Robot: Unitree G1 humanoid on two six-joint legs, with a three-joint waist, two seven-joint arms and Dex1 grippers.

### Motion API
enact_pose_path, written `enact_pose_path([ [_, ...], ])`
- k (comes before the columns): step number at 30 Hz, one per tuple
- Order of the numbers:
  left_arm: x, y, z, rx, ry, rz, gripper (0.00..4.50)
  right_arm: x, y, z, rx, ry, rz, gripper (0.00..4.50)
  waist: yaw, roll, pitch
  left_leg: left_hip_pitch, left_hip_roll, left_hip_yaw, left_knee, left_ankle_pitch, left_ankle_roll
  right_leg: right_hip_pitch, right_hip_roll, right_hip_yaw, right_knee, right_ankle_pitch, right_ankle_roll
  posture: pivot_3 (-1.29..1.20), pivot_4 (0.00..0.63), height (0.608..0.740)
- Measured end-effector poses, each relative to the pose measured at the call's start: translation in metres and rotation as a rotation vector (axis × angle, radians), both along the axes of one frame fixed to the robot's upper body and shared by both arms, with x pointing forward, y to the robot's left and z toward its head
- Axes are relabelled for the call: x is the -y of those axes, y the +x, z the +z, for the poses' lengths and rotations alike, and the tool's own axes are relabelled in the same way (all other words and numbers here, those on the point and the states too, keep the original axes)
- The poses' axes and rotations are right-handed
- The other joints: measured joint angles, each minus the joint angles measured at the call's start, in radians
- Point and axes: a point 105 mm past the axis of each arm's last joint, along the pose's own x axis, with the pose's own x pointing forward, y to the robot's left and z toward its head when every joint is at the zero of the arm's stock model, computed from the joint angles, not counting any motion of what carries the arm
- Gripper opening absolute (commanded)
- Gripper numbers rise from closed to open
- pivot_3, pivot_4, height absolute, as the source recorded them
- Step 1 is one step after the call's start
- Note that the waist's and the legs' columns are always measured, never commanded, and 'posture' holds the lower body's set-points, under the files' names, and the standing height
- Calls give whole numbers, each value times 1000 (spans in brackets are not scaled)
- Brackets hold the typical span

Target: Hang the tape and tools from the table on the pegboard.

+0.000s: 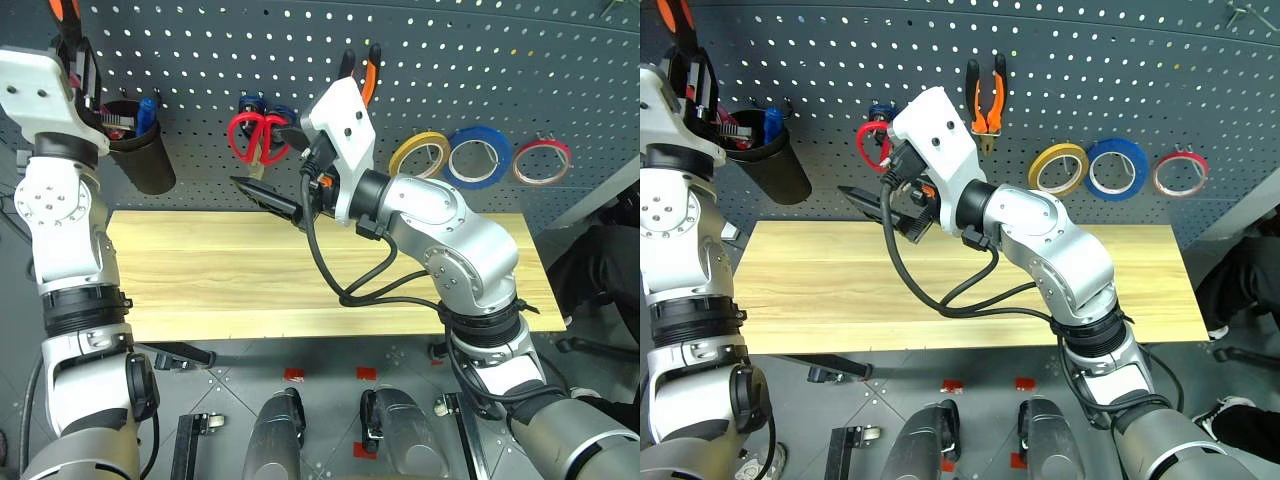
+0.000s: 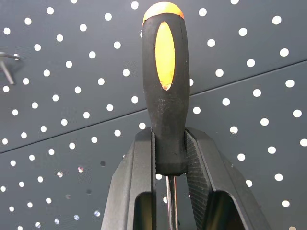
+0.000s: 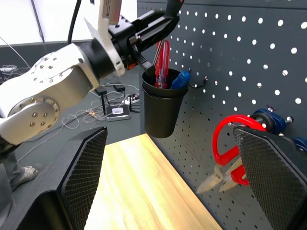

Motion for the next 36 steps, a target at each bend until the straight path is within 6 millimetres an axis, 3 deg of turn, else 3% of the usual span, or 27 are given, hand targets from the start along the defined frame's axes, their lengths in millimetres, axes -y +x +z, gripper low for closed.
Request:
enact_pose_path([
  [7,-1,-6,-3,21,-16,21,3915,-1,-2,1,10,5,9,4500,3,0,-6,0,1,-1,2,1,1,0,1,0,2,2,-4,-145,185,740],
  [12,14,-12,7,61,20,-7,3915,0,-3,0,19,4,7,4500,8,-1,-8,0,1,-1,2,1,1,0,1,0,2,3,-4,-149,187,740],
  [16,59,-11,8,23,149,-141,3915,4,-1,-4,11,5,-2,4500,9,0,-16,0,1,0,2,1,1,0,1,0,1,3,-4,-153,188,740],
  [18,81,-11,-10,-49,199,-228,3915,7,0,-7,12,-1,-13,4500,7,1,-21,1,1,1,2,1,1,1,1,2,1,3,-4,-156,190,740],
  [20,84,-12,-32,-124,185,-259,3915,15,1,-12,14,-10,-31,4500,-1,1,-22,2,2,1,2,1,1,1,2,3,1,3,-4,-152,191,740],
  [25,56,-24,-71,-238,71,-192,3915,37,9,-33,-29,-48,-98,4500,-13,1,-22,3,5,0,1,1,1,1,5,5,2,3,-4,-129,189,740],
  [30,53,-32,-108,-378,-23,-193,3915,47,9,-45,-58,-48,-133,4500,-9,2,-24,4,5,-1,1,1,1,3,4,6,1,3,-4,-119,186,740],
  [33,48,-26,-145,-559,-121,-166,3915,57,14,-69,-123,-28,-206,4500,0,2,-30,7,5,-1,0,1,1,6,5,5,1,3,-4,-116,180,740],
  [36,36,-27,-167,-624,-166,-59,3915,82,31,-104,-175,-28,-396,4500,10,1,-35,7,4,0,1,1,1,6,5,6,1,3,-5,-115,172,740],
])
